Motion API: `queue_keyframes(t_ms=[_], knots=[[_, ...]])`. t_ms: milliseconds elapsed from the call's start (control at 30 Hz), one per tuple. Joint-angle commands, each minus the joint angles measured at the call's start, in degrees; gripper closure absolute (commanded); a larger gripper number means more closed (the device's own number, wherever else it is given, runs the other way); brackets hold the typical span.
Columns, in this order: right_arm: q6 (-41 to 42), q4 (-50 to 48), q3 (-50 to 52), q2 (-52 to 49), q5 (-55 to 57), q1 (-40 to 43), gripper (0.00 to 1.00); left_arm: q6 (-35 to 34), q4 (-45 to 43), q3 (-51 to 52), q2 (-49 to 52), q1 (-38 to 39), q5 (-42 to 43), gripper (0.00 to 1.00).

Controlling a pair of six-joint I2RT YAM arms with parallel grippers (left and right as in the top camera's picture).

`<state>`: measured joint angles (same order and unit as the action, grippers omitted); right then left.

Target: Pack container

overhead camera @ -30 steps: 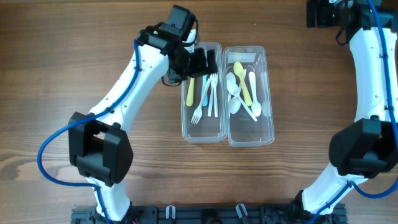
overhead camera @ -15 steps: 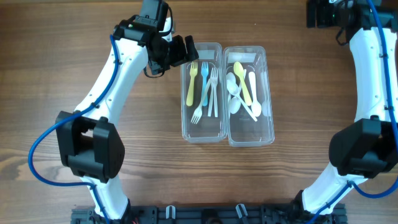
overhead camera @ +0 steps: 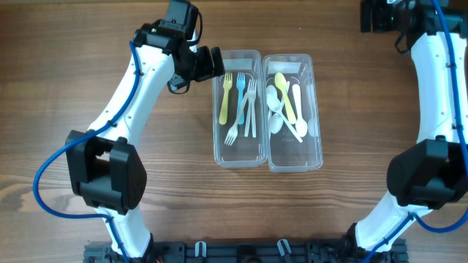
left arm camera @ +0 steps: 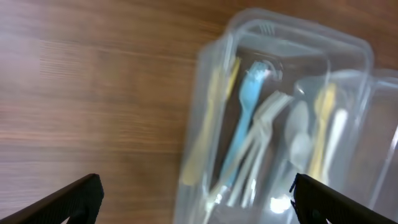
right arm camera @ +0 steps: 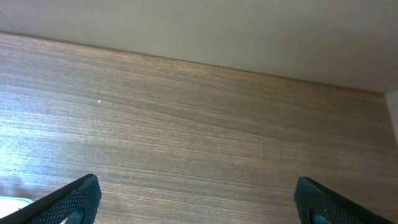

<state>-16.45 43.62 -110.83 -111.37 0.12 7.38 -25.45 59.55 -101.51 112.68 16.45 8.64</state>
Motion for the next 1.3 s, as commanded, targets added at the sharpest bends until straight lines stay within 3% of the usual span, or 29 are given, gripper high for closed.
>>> queue_keyframes(t_ms=[0, 233, 433, 667, 833, 1133, 1267], knots=[[-0.48, -0.11, 0.26, -0.07, 0.74, -0.39, 0.00, -0.26, -3.17, 0.35, -0.90, -3.08, -4.83, 0.00], [-0.46, -0.09, 0.26, -0.07, 0.74, -0.39, 0.00, 13.00, -13.53, 0.35, -8.31, -11.76, -2.08, 0.00], [-0.50, -0.09, 0.26, -0.07, 0.74, -0.39, 0.00, 16.55, -12.85, 0.37, -23.19, -16.26, -3.82, 0.00], [-0.48, -0.09, 0.26, -0.07, 0.72, -0.39, 0.00, 22.47, -5.88, 3.78, -39.41, -14.93, -6.12, 0.00], [-0.48, -0.09, 0.26, -0.07, 0.74, -0.39, 0.00, 22.03, -10.14, 17.55, -53.07, -14.69, -6.34, 0.00], [-0.48, -0.09, 0.26, -0.07, 0.74, -0.39, 0.00, 21.97, -36.50, 54.64, -79.32, -14.69, -6.12, 0.00], [-0.46, -0.09, 0.26, -0.07, 0.72, -0.39, 0.00, 18.14, -44.70, 66.75, -86.77, -14.69, -6.14, 0.00]])
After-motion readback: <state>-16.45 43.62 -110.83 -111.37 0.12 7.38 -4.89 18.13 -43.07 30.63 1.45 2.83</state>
